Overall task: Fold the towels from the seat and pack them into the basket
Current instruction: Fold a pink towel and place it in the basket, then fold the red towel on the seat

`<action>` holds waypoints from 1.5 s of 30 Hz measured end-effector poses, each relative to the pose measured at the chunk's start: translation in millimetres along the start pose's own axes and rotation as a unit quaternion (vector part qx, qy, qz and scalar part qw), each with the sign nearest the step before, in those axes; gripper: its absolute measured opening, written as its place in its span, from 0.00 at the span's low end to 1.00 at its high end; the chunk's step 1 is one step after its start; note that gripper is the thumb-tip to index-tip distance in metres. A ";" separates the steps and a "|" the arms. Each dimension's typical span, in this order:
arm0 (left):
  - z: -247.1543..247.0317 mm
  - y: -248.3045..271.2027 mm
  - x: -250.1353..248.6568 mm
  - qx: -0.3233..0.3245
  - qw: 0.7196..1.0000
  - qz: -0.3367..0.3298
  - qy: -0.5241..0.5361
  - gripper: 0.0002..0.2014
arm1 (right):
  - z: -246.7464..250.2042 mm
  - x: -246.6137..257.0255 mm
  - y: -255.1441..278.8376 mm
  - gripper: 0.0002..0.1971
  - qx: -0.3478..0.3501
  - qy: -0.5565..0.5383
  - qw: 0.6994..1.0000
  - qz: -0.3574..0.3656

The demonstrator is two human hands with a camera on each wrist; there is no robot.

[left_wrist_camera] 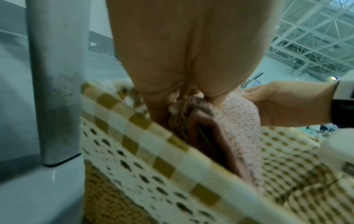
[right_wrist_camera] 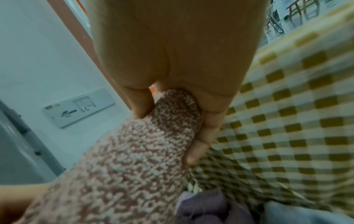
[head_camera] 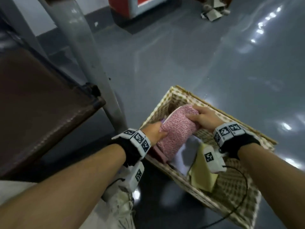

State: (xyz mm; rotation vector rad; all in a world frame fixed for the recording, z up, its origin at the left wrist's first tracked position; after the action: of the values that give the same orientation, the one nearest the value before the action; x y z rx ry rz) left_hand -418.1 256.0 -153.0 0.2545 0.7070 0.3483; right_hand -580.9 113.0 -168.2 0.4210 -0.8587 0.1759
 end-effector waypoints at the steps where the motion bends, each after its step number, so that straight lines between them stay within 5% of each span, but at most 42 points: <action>1: -5.8 -6.6 2.1 0.005 1.000 0.000 -0.004 0.24 | -3.9 -3.0 -5.3 0.08 -0.006 0.006 1.000 0.005; 3: -15.9 -18.3 8.5 0.036 0.999 0.001 -0.035 0.27 | -15.3 -5.8 -14.1 0.07 0.003 0.020 1.000 0.007; 6: -29.4 -24.5 19.5 0.097 0.989 0.013 -0.113 0.18 | -43.5 -15.3 -20.0 0.16 0.050 0.080 0.996 -0.003; 9: -25.5 -21.3 21.4 0.083 0.990 0.019 -0.113 0.14 | -65.3 -23.5 -15.9 0.25 0.060 0.188 0.980 -0.016; 14: 12.0 3.0 12.4 0.008 0.999 -0.011 -0.049 0.13 | -62.2 6.5 -6.2 0.17 0.015 0.283 0.959 0.030; 24: 194.1 126.5 30.0 -0.229 0.971 0.061 0.033 0.09 | -71.8 212.1 87.5 0.09 0.047 0.282 0.924 0.255; 31: 310.6 263.3 88.1 -0.384 0.879 0.122 0.254 0.05 | -140.9 382.2 192.9 0.08 0.069 0.275 0.849 0.445; 38: 343.2 420.9 207.3 -0.510 0.833 0.177 0.120 0.04 | -272.6 487.2 312.5 0.07 0.148 0.314 0.741 0.575; 45: 300.9 532.7 340.1 -0.490 0.805 0.334 0.016 0.08 | -413.9 508.5 391.8 0.10 0.234 0.303 0.664 0.643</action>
State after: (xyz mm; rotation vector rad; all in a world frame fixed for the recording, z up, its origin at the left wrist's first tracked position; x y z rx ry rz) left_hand -95.7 843.0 50.5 -0.5196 0.3668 1.3452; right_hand -89.0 635.1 94.0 0.1153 -0.2678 1.8050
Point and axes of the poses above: each hand's wrist, its own y-axis away from the middle knuckle, its own z-axis out of the back of the hand, x = y × z, the point moved 2 cm from there along -y, towards the middle knuckle, and after that the axes turned 13 degrees about -x, right-handed, at the moved point
